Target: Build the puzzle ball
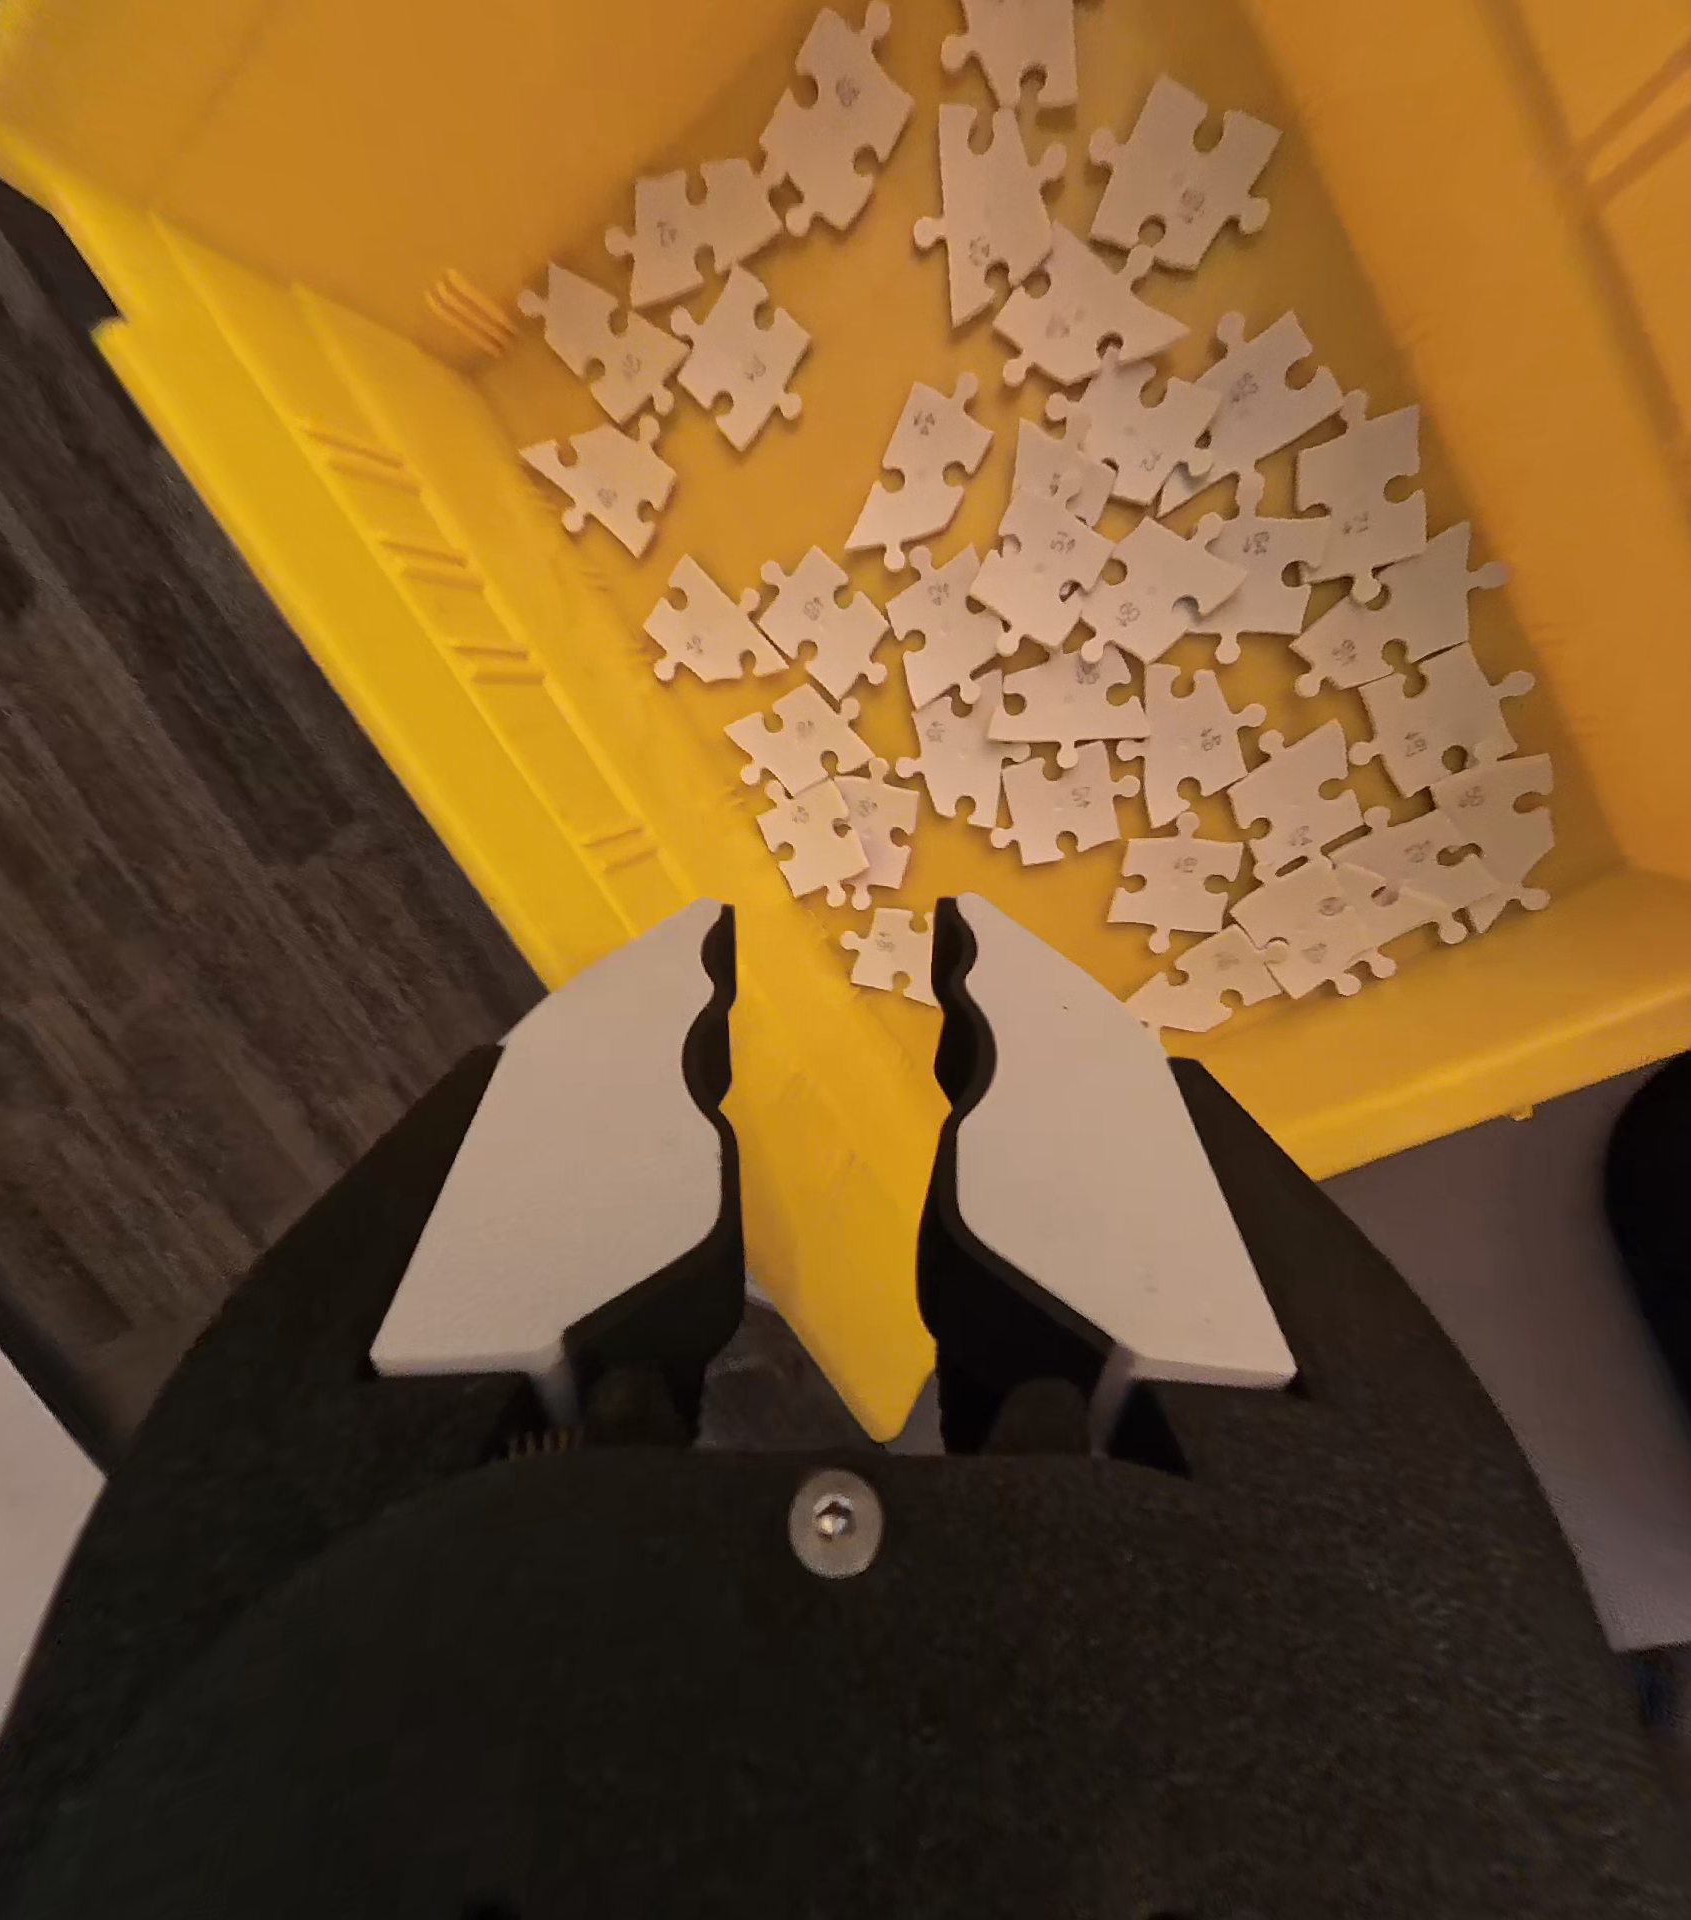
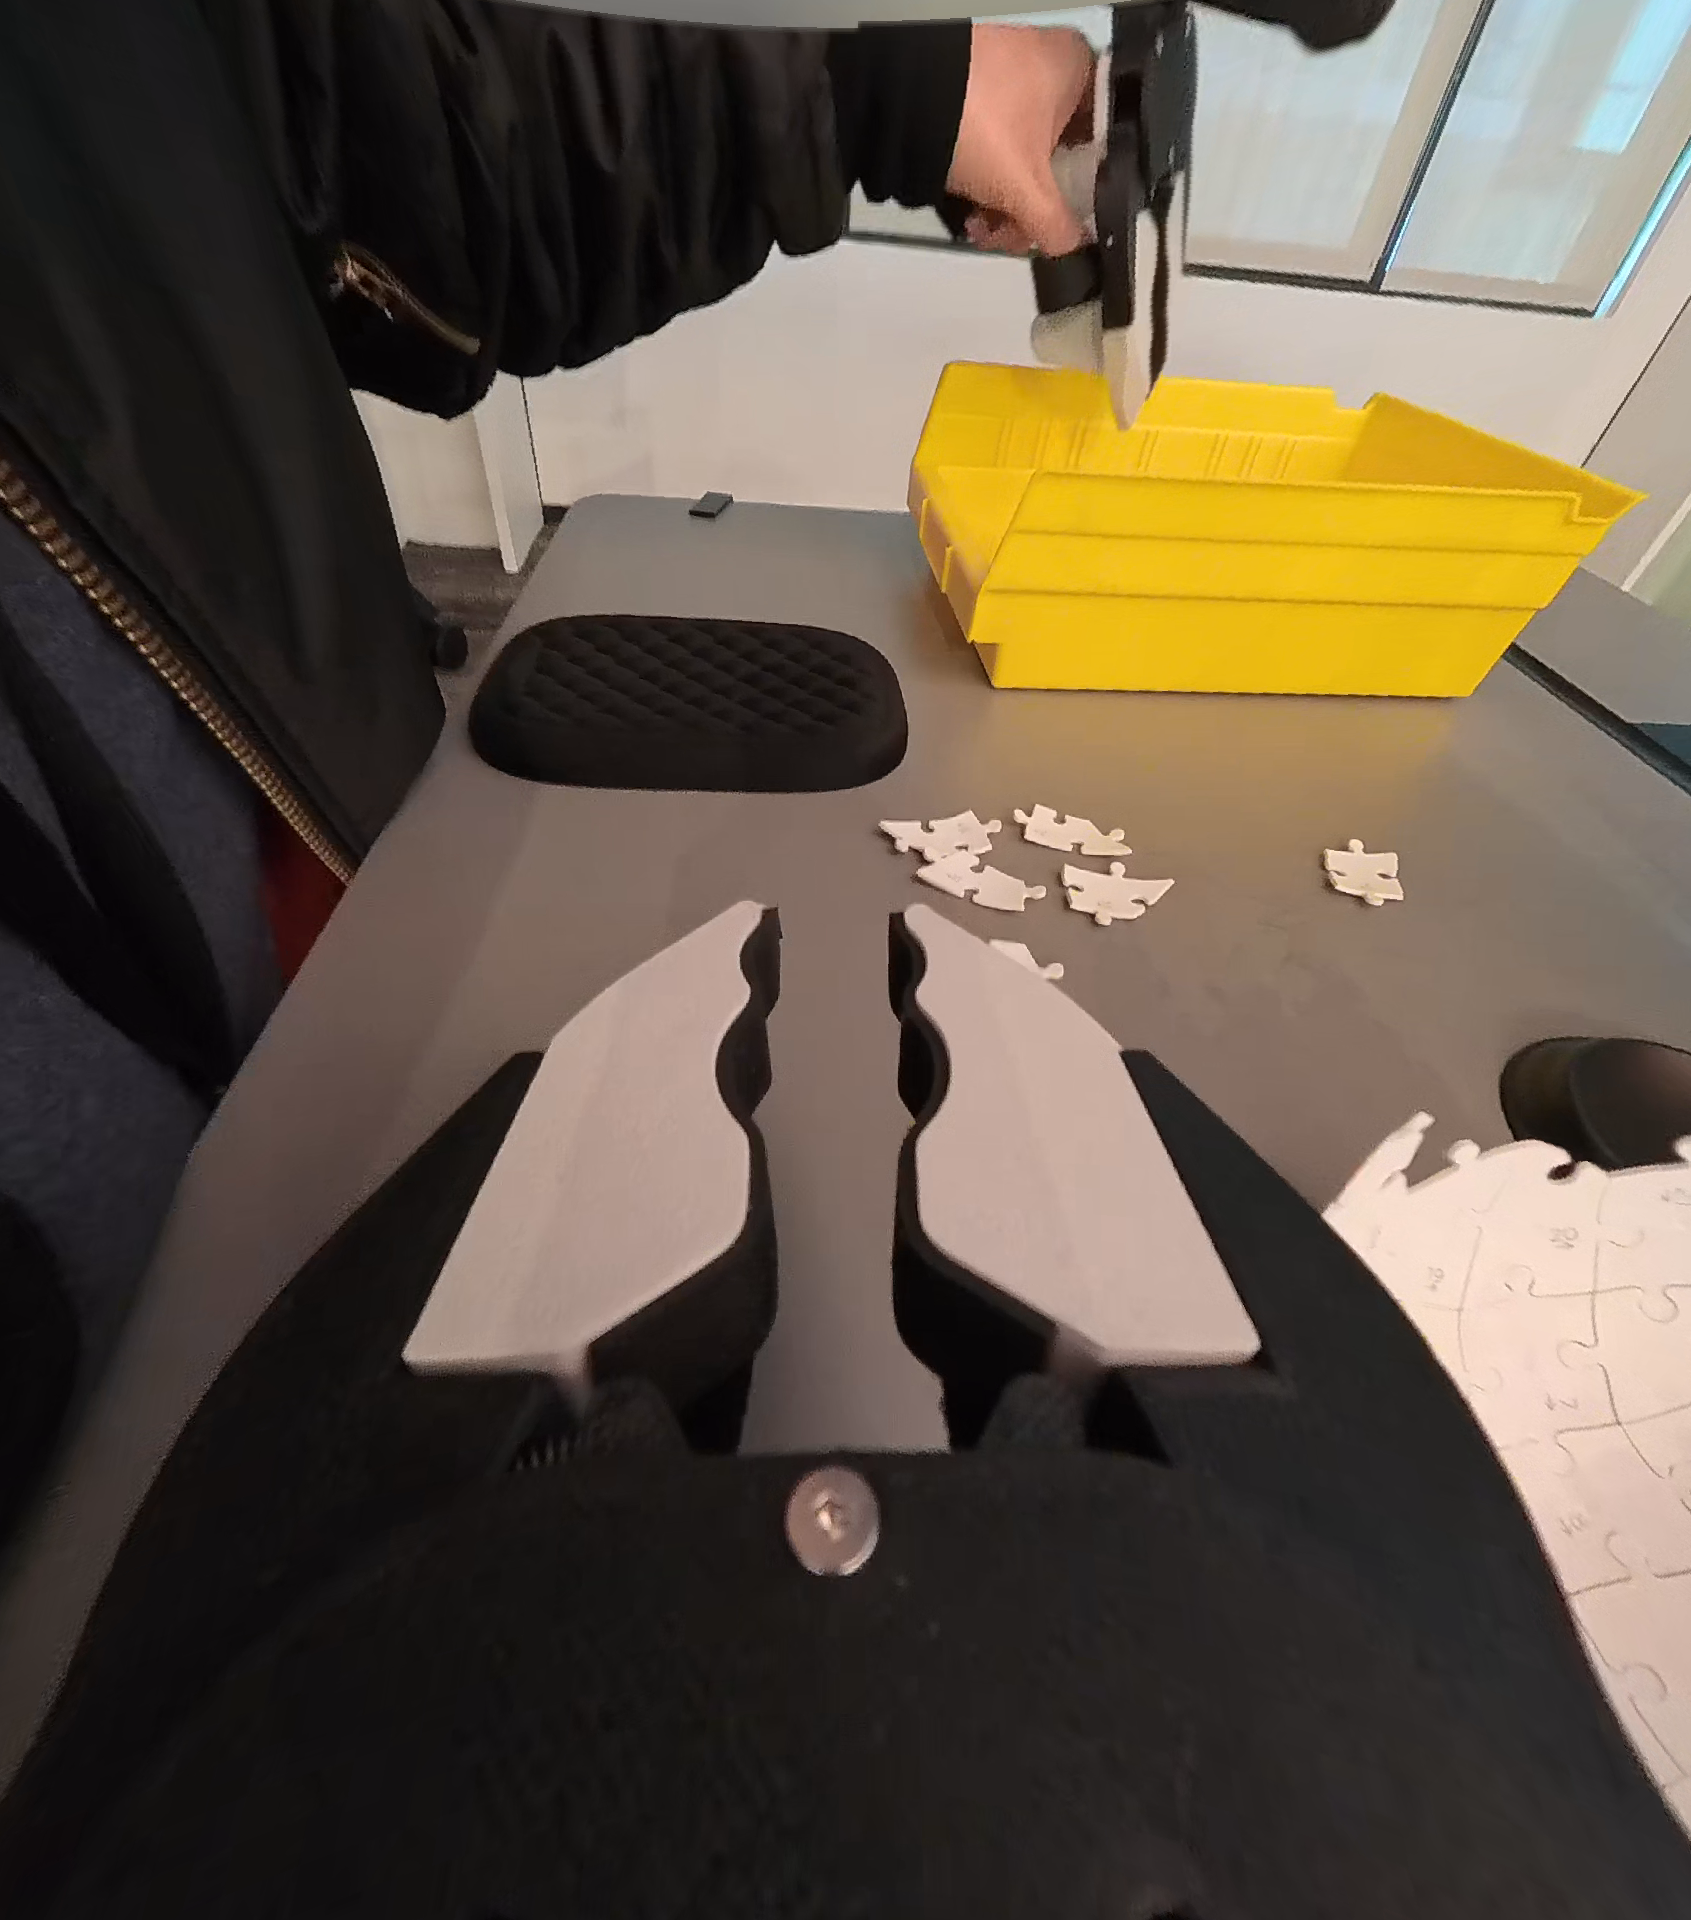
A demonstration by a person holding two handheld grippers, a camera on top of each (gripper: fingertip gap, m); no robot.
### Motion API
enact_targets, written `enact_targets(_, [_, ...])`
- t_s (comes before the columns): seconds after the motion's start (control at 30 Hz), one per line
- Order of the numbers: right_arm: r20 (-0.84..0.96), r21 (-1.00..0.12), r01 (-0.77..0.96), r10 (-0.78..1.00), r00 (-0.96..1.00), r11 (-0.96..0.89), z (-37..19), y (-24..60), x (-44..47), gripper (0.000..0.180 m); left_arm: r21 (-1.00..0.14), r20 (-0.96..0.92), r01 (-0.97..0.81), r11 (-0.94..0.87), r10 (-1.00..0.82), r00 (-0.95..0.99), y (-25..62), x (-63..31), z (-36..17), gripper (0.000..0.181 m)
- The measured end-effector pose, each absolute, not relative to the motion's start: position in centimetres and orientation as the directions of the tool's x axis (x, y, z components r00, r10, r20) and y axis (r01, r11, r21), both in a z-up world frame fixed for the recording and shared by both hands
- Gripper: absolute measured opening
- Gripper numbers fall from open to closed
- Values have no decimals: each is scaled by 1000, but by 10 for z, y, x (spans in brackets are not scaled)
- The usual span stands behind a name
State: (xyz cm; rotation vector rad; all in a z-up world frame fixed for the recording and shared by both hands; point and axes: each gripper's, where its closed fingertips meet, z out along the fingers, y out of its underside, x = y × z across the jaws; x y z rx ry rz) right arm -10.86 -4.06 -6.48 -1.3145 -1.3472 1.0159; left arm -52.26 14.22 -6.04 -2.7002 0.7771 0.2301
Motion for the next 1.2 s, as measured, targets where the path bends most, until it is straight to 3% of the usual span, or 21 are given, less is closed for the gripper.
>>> enact_targets(0.13, [122,-962,251,992,36,110,-77,-41,-113,21,-273,-254,-571,-774,-515,819,142,-520,-58,34])
enact_targets(0.37, [89,-970,233,995,47,76,-76,-37,-113,21,-146,-319,-576,-805,-512,797,137,-532,-84,33])
enact_targets(0.63, [81,-968,243,996,42,69,-78,-38,-113,21,75,-495,-635,-769,-581,646,153,-540,-103,41])
enact_targets(0.87, [70,-966,250,997,33,60,-80,-39,-113,22,236,-455,-663,-710,-684,571,150,-543,-124,42])
enact_targets(1.2, [74,-962,266,997,28,64,-81,-41,-113,22,260,-408,-646,-717,-688,600,152,-543,-138,37])
